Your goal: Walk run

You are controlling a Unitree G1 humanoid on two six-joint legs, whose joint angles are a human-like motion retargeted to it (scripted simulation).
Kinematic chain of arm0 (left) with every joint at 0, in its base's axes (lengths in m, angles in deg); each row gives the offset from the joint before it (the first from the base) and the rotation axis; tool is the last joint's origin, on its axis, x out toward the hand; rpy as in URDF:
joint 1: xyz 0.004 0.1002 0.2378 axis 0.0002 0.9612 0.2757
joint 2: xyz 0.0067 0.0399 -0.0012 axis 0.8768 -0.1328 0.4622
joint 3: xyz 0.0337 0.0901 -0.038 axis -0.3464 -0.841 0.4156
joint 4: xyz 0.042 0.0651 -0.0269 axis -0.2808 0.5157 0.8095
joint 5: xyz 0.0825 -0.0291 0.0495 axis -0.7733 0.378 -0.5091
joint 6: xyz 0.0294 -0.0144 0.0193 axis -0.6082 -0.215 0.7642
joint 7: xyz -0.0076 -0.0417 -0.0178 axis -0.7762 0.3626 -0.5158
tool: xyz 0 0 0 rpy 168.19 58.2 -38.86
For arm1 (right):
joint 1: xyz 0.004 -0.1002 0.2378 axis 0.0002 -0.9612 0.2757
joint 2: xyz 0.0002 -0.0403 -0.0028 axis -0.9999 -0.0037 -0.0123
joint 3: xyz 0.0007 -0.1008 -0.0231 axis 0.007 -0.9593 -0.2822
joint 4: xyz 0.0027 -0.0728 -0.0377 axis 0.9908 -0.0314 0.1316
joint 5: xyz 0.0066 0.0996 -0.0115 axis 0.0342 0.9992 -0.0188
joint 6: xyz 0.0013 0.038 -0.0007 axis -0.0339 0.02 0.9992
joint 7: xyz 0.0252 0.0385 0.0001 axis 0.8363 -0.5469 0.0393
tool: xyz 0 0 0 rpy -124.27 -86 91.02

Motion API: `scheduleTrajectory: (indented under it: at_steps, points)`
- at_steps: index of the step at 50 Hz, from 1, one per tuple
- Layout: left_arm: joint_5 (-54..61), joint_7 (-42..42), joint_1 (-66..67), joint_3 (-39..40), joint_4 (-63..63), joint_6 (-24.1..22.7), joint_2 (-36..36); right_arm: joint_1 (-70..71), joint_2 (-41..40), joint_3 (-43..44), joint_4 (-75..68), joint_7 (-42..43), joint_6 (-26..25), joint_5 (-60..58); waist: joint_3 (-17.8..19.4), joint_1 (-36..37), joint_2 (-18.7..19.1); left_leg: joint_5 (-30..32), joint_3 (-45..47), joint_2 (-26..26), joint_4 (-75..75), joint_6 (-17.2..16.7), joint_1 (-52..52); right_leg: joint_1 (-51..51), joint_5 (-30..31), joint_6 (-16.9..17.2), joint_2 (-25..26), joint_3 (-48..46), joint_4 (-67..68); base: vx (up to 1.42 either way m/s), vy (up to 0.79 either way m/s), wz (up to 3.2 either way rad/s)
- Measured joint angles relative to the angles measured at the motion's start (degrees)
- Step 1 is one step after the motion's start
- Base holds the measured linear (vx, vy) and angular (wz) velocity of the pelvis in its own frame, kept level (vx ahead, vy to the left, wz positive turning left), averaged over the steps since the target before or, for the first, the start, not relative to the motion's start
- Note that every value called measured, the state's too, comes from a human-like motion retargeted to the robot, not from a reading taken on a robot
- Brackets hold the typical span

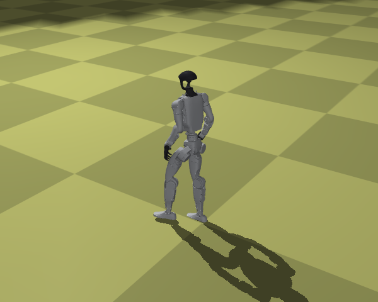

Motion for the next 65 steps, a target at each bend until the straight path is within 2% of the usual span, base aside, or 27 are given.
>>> scheduleTrajectory:
  at_steps: [5,6,10,12,15,17,20,23,26,28,33,35,37,40,43,45,47,50,52,53,55,58,62,65]
  points:
    - [1.0,-1.6,-0.7,0.1,2.4,1.0,-0.9,0.3,0.0,0.9,-1.6,-1.4,-0.2,0.8,-0.8,-0.3,-0.2,-5.9,-0.4,-5.8,-16.2,-0.9,-2.4,3.8,-2.6,-0.2,1.2,-1.2,-0.3,0.74,-0.17,0.02]
    - [2.0,-2.2,-0.9,0.2,2.8,1.0,-1.0,0.4,0.0,0.9,-1.9,-1.5,-0.3,1.1,-0.8,0.1,-0.1,-5.7,0.4,-5.4,-15.7,-1.1,-2.3,4.7,-2.9,-0.2,1.7,-1.2,0.2,0.81,-0.14,-0.23]
    - [5.0,-3.0,-1.7,0.1,3.3,0.3,-1.0,0.3,0.2,0.3,-3.4,-2.0,-0.7,2.0,-1.8,3.3,-1.0,-2.5,0.4,-4.5,-10.6,2.9,-1.2,7.8,-0.8,1.9,2.1,0.1,2.7,0.87,-0.12,-0.74]
    - [4.9,-1.9,-2.0,0.2,3.1,0.6,-1.0,0.1,-0.2,0.8,-4.3,-2.5,-1.6,2.6,-3.1,4.9,-1.7,1.7,0.7,-4.7,-10.0,3.4,0.4,8.8,4.3,4.9,1.1,-0.7,4.8,0.99,-0.06,-0.76]
    - [4.3,-2.9,-2.7,0.8,3.7,1.3,-1.1,0.2,-1.4,1.3,-5.8,-1.4,-2.4,4.0,-4.5,6.3,-3.6,-1.4,-4.1,-5.8,-6.5,4.8,0.9,8.3,18.6,11.5,-1.5,0.6,11.9,0.97,-0.04,-0.59]
    - [3.6,-4.3,-3.8,-0.1,4.2,2.2,0.0,0.6,-1.7,0.1,-6.0,1.4,-2.2,4.9,-3.9,6.0,-2.4,-4.6,-4.6,-4.3,-4.7,5.0,2.9,5.7,27.4,16.0,1.0,4.6,19.9,0.97,-0.08,-0.07]
    - [1.8,-4.5,-4.8,-1.6,4.8,2.6,2.1,1.4,-0.4,-2.2,-3.4,5.4,-1.4,0.6,-3.3,4.9,0.9,-7.8,-2.8,-1.2,-6.0,5.1,8.5,-0.1,35.8,19.3,5.0,4.1,32.8,0.88,-0.09,-0.1]
    - [2.8,-6.8,-4.8,-1.6,7.9,1.3,1.3,1.6,0.4,-1.4,-0.4,9.2,-0.8,-6.4,-3.0,4.3,3.0,-10.1,-2.8,-0.1,-6.6,4.2,11.9,-6.3,26.4,17.2,3.8,2.6,39.3,0.69,0.0,-0.25]
    - [4.4,-8.5,-4.8,-1.7,9.9,1.7,0.6,1.0,-0.2,0.0,1.5,12.4,1.0,-4.8,-2.4,0.6,5.2,-11.3,-3.2,0.0,-8.7,3.6,16.0,-12.1,18.4,16.6,2.6,1.6,39.2,0.75,-0.03,0.81]
    - [5.2,-8.6,-4.3,-1.3,10.6,1.6,0.1,0.4,-0.3,0.1,2.7,13.7,2.8,-2.8,-2.1,-1.6,5.7,-12.4,-4.2,-0.7,-9.8,3.4,18.4,-15.5,13.8,16.1,0.1,0.8,35.6,0.69,-0.11,0.72]
    - [6.7,-9.1,-2.8,-0.3,12.3,1.3,-1.1,-1.0,-0.2,-0.5,4.4,15.7,5.3,-2.2,-1.6,-4.0,3.1,-16.0,-3.6,-4.7,-11.7,2.7,24.9,-20.8,12.7,15.6,-9.7,-1.0,17.2,0.63,-0.16,0.28]
    - [7.3,-9.9,-2.7,-0.1,13.0,1.3,-1.4,-1.2,-0.2,-0.7,4.6,15.3,5.0,-2.0,-1.0,-5.1,2.6,-17.3,-4.5,-5.5,-12.0,2.2,27.6,-22.6,11.3,14.5,-11.9,0.2,10.1,0.71,-0.22,0.55]
    - [7.2,-10.8,-2.9,0.1,13.4,1.4,-1.4,-1.1,-0.1,-0.8,4.6,14.6,4.3,-1.8,-0.3,-6.2,3.2,-18.3,-5.8,-4.9,-12.2,1.5,29.7,-24.3,11.1,13.1,-11.4,4.4,3.5,0.74,-0.25,0.63]
    - [7.1,-11.3,-3.3,0.4,14.0,1.6,-1.6,-0.8,0.1,-0.9,4.6,13.9,2.7,-0.7,0.1,-6.7,4.5,-19.7,-7.2,-3.7,-11.3,0.5,31.9,-24.4,9.5,15.9,-10.3,8.9,-4.3,0.69,-0.26,0.52]
    - [8.3,-11.0,-3.8,0.5,15.2,2.0,-2.0,-0.4,-0.1,-0.7,4.9,13.0,2.1,2.2,-0.2,-7.5,4.3,-18.8,-8.9,-3.7,-8.6,-0.9,33.6,-22.7,12.1,15.6,-10.9,4.4,-1.3,0.84,-0.41,0.79]
    - [9.1,-11.0,-4.0,0.6,16.0,2.2,-2.2,-0.4,-0.3,-0.3,5.2,12.8,2.0,3.2,-0.9,-8.9,3.8,-14.8,-10.8,-3.3,-5.6,-2.5,34.0,-21.5,16.4,16.4,-12.2,-0.4,1.0,0.73,-0.42,1.04]
    - [9.1,-10.8,-3.9,1.7,16.6,2.3,-2.8,-0.1,-0.5,-0.7,5.2,12.5,1.9,3.2,-1.2,-9.5,4.2,-6.2,-11.6,-1.4,-0.2,-4.2,33.0,-19.5,13.5,13.2,-10.5,5.7,3.0,0.82,-0.53,0.84]
    - [9.6,-9.5,-4.6,1.6,16.7,2.1,-4.0,0.9,1.2,-0.5,5.0,11.1,-0.3,1.1,-1.2,-9.4,3.2,9.1,-11.9,-0.3,15.4,-5.9,27.0,-15.8,11.0,10.9,-12.5,3.4,3.8,0.67,-0.35,0.67]
    - [8.0,-8.0,-5.5,-0.5,14.6,1.6,-3.1,1.3,2.7,-0.6,5.4,9.5,-1.8,-0.8,-1.6,-9.0,2.0,14.2,-9.5,0.7,27.0,-5.4,20.9,-13.6,10.6,9.6,-14.7,-4.1,2.9,0.68,-0.36,0.65]
    - [6.1,-7.3,-5.9,-1.5,13.2,1.3,-2.2,1.4,3.2,-0.8,5.3,8.5,-2.0,-1.7,-2.0,-8.7,1.7,13.6,-7.9,2.0,31.4,-4.7,18.2,-12.9,9.7,8.8,-13.8,-2.3,2.7,0.58,-0.35,0.66]
    - [0.7,-5.3,-6.4,-2.9,9.8,0.8,-0.1,1.6,4.0,-1.3,4.9,6.7,-2.0,-2.9,-2.0,-8.2,1.6,7.8,-5.8,3.8,37.0,-3.7,13.6,-11.3,8.4,8.1,-12.7,-1.0,2.0,0.43,-0.27,0.53]
    - [-4.2,-0.3,-6.2,-3.1,6.2,-0.1,1.0,1.8,4.9,-2.0,4.0,3.9,-1.8,-3.9,-1.3,-5.1,0.3,0.2,-1.0,3.0,41.1,-2.4,7.3,-8.7,7.6,7.7,-13.2,-4.0,0.9,0.52,-0.23,-0.1]
    - [-3.5,4.5,-5.3,-3.2,4.9,-1.3,0.2,1.5,5.0,-1.8,3.2,2.9,-1.0,-4.7,-0.9,-2.5,0.9,-7.4,4.6,3.6,36.8,-0.2,0.1,-6.2,5.5,6.4,-11.2,-5.3,-0.1,0.46,-0.14,0.06]
    - [-3.5,6.1,-4.6,-2.5,4.2,-1.5,-0.7,1.4,4.8,-1.4,2.3,2.1,-0.5,-4.5,0.0,-1.2,2.6,-9.4,5.7,2.6,27.4,0.7,-3.4,-3.9,3.8,5.1,-8.4,-6.4,-0.6,0.5,-0.1,0.2]
